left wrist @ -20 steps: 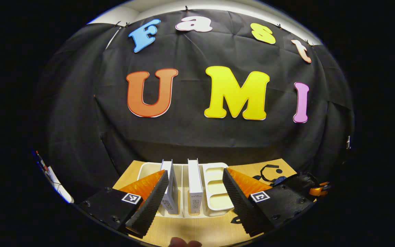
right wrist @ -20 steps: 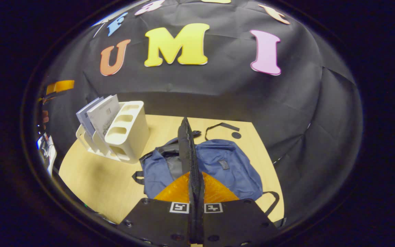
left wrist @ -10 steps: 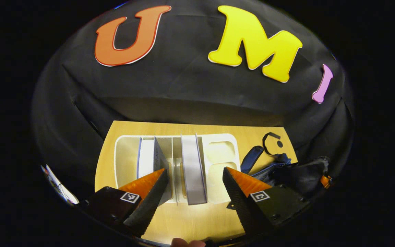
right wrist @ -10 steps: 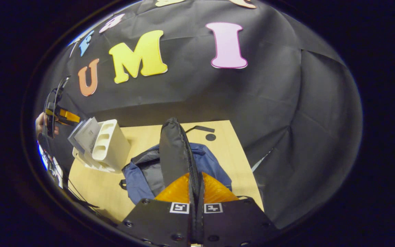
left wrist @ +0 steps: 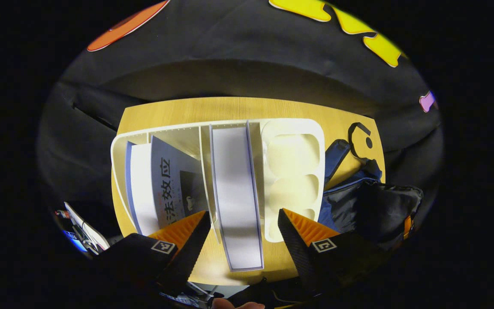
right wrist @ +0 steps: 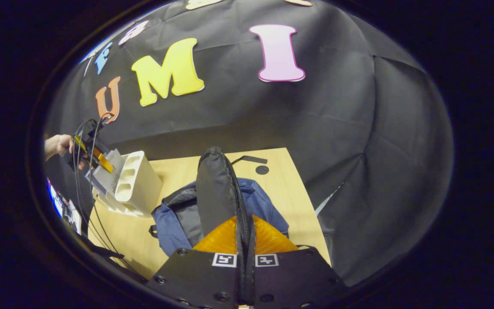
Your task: Open the schoolbag, grab two books from the bookshelf and put them into the schoolbag.
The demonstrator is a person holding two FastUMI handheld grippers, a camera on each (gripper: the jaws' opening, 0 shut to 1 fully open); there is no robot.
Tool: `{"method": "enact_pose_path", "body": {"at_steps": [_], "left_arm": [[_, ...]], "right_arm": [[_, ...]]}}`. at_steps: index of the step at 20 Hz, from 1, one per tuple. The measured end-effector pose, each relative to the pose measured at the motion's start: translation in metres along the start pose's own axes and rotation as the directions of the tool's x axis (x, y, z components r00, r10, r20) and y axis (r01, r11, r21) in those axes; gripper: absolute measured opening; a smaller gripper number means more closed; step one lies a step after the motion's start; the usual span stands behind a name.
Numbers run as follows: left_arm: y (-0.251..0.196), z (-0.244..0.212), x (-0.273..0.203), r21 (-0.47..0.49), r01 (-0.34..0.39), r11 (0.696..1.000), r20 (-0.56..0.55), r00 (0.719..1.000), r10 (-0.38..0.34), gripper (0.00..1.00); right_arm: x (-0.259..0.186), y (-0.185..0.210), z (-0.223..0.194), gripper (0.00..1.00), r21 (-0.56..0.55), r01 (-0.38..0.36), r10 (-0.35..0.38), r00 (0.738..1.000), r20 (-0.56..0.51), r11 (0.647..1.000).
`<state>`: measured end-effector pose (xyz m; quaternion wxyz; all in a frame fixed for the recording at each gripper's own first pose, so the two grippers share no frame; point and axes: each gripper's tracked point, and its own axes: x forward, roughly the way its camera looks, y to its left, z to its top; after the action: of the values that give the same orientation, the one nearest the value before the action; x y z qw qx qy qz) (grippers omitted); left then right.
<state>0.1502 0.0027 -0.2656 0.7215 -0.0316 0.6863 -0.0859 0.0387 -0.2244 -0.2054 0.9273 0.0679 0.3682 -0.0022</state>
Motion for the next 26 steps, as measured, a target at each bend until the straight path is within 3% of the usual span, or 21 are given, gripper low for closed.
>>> {"method": "enact_pose_path", "body": {"at_steps": [1, 7, 9, 11, 12, 13, 18, 22, 26], "left_arm": [[0.003, -0.001, 0.003, -0.002, -0.019, 1.0, -0.014, 1.0, 0.019, 1.0], [0.012, -0.011, 0.026, -0.028, -0.072, 0.997, -0.11, 0.992, 0.069, 0.7], [0.018, -0.014, 0.026, -0.038, -0.096, 0.995, -0.125, 0.988, 0.09, 0.5], [0.013, -0.021, 0.014, -0.045, -0.079, 0.996, -0.123, 0.99, 0.073, 0.48], [0.011, -0.022, -0.001, -0.034, -0.072, 0.997, -0.096, 0.993, 0.069, 0.52], [0.01, -0.026, -0.025, -0.003, -0.055, 0.998, -0.053, 0.997, 0.055, 0.47], [0.026, -0.065, -0.101, 0.022, -0.038, 0.999, 0.034, 0.999, 0.037, 0.46], [0.022, -0.132, -0.171, -0.056, 0.125, 0.991, 0.112, 0.987, -0.118, 0.45], [-0.045, -0.155, -0.181, -0.096, 0.41, 0.907, 0.187, 0.902, -0.388, 0.45]], "right_arm": [[0.001, -0.001, 0.0, 0.01, 0.011, -0.001, 0.001, 1.0, -0.001, 1.0], [-0.003, -0.001, -0.004, 0.01, -0.01, 0.005, -0.004, 1.0, 0.015, 1.0], [-0.004, -0.001, -0.005, 0.01, -0.003, 0.001, -0.001, 1.0, 0.017, 1.0], [-0.002, -0.001, -0.007, 0.0, -0.002, 0.0, 0.0, 1.0, 0.018, 1.0], [-0.001, 0.0, -0.007, 0.01, 0.0, 0.0, 0.0, 1.0, 0.019, 1.0], [0.0, 0.002, -0.007, 0.01, -0.002, -0.002, 0.002, 1.0, 0.016, 1.0], [-0.001, 0.004, -0.006, 0.03, -0.023, 0.015, -0.015, 1.0, 0.017, 1.0], [-0.007, 0.012, -0.01, 0.04, -0.014, 0.033, -0.033, 0.999, 0.008, 0.999], [-0.01, 0.021, -0.009, 0.01, -0.034, 0.037, -0.037, 0.999, 0.006, 0.999]]}}
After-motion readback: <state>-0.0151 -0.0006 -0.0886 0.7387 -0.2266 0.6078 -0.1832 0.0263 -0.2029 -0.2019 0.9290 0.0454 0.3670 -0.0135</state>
